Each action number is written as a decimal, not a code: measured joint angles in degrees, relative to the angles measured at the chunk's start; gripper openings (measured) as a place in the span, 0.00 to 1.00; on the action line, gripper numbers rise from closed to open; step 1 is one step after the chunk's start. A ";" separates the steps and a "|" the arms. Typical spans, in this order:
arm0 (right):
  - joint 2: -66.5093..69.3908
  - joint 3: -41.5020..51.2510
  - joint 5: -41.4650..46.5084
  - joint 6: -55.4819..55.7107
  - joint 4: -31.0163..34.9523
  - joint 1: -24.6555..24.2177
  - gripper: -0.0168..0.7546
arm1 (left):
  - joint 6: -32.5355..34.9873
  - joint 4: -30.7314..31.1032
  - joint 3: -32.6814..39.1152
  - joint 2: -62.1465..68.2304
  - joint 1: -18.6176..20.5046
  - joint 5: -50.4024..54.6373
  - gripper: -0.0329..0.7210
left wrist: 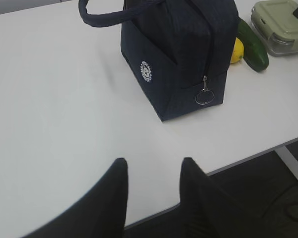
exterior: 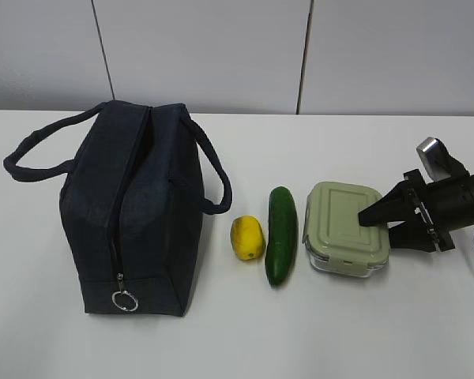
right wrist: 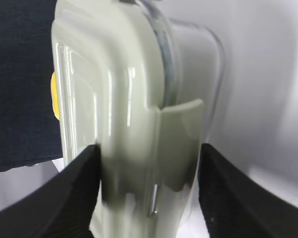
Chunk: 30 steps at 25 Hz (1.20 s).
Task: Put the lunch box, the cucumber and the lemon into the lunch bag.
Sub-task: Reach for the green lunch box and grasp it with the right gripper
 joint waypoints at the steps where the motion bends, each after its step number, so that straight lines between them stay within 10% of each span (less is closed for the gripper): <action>1: 0.00 0.00 0.00 0.00 0.00 0.00 0.62 | 0.00 0.00 0.00 0.00 0.00 0.00 0.36; 30: 0.00 0.00 0.34 0.11 -0.03 0.00 0.53 | 0.00 0.00 0.00 0.00 0.00 0.00 0.36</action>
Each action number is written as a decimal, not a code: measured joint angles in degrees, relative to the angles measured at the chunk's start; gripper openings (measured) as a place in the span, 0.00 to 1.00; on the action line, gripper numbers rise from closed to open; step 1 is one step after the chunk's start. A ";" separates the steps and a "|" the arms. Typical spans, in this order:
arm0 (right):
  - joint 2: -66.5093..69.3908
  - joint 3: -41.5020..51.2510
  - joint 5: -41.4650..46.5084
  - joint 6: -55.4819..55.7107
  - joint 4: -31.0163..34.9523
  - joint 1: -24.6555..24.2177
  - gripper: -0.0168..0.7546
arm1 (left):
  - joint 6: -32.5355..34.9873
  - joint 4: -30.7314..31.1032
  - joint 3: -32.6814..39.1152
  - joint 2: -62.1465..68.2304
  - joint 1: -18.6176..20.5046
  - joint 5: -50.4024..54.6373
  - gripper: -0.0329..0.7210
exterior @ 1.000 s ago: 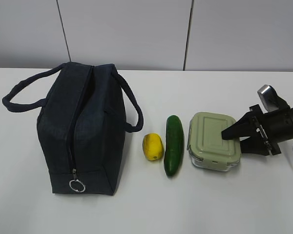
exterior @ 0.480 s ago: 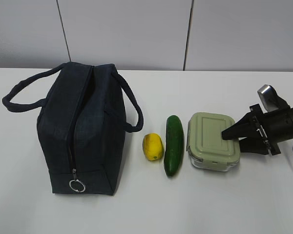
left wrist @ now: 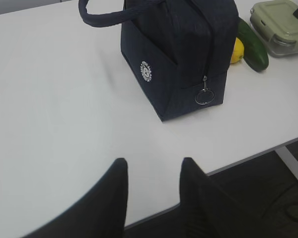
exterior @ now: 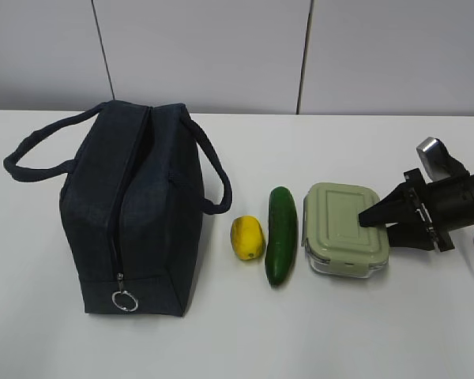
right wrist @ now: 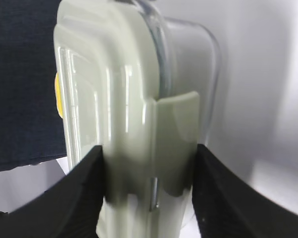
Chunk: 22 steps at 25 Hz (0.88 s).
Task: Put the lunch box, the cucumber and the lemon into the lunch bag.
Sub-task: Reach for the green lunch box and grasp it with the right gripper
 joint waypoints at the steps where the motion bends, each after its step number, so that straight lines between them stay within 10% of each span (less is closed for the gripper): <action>1: 0.00 0.00 0.00 0.00 0.00 0.00 0.53 | 0.00 0.00 0.00 0.00 0.00 0.00 0.36; 22: 0.00 0.00 0.00 0.47 -0.22 0.00 0.51 | 0.00 0.00 0.00 0.00 0.00 0.00 0.36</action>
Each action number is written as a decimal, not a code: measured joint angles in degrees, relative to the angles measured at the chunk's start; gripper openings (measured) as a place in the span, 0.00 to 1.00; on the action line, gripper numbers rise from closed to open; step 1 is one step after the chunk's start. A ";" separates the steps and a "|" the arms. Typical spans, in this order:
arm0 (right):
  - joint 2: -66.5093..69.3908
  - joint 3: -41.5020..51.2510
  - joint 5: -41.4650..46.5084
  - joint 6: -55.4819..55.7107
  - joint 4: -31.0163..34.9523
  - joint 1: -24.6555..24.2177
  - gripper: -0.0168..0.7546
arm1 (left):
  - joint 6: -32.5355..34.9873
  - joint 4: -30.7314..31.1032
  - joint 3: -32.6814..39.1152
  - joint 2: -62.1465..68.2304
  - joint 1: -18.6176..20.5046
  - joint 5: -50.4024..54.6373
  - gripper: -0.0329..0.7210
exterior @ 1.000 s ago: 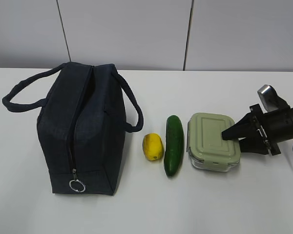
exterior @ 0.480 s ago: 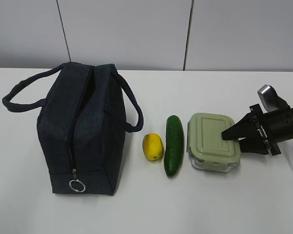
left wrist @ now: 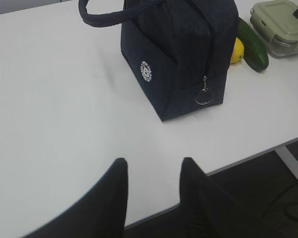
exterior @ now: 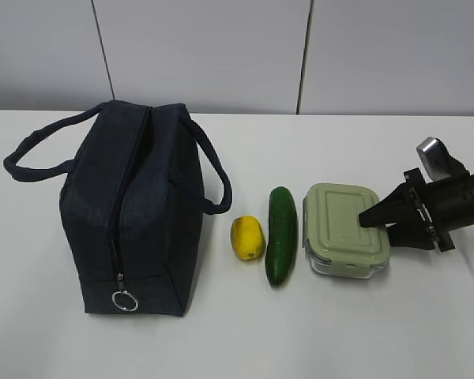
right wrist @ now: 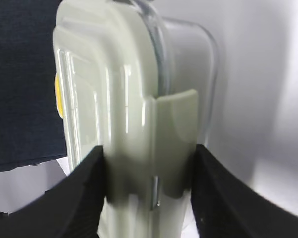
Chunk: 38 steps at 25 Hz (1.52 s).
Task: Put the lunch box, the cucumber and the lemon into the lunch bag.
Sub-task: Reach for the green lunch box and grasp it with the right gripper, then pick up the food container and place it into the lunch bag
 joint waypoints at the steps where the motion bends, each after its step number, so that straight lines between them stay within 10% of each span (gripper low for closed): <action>1: 0.00 0.00 0.00 0.00 0.00 0.00 0.51 | 0.00 0.00 0.00 0.00 0.00 0.00 0.36; 38: -3.43 0.00 -1.46 4.68 -4.50 0.00 0.49 | 0.00 0.00 0.00 0.00 0.00 0.00 0.36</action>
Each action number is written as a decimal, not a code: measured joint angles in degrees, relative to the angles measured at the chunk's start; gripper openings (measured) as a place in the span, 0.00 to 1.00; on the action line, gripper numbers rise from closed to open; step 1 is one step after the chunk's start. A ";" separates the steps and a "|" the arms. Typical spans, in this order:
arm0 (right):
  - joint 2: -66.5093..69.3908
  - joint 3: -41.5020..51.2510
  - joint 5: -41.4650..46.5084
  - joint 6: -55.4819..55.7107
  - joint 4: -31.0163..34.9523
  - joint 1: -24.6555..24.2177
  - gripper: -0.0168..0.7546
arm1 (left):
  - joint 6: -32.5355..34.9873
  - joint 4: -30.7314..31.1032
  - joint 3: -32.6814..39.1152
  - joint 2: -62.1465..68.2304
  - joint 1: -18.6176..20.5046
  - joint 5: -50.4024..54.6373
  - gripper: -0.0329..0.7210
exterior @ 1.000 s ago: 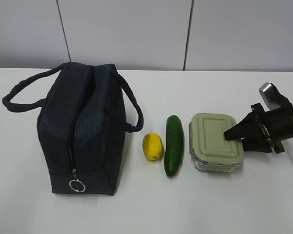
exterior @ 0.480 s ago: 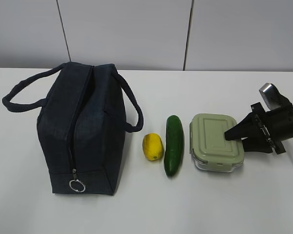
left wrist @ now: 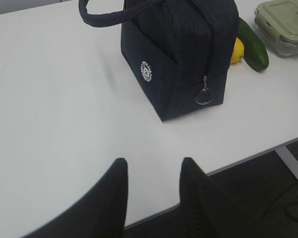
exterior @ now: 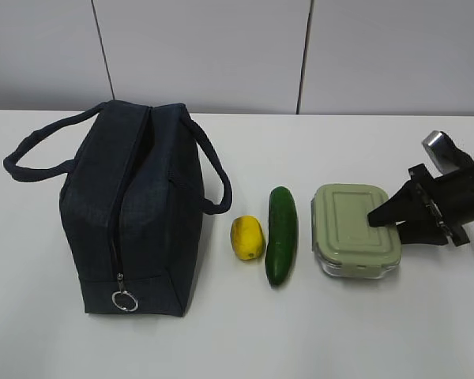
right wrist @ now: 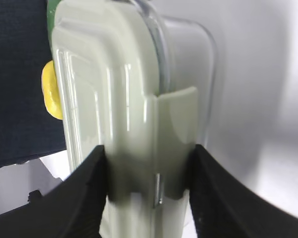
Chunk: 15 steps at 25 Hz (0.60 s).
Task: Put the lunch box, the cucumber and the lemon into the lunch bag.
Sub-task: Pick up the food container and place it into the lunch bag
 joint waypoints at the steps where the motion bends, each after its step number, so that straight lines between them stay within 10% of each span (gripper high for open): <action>1: -0.43 0.00 -0.12 0.07 -0.30 0.00 0.49 | 0.00 0.00 0.00 0.00 0.00 0.00 0.36; 15: -11.90 0.34 -0.37 4.72 -1.34 0.00 0.49 | 0.00 0.22 0.00 0.00 0.00 0.00 0.36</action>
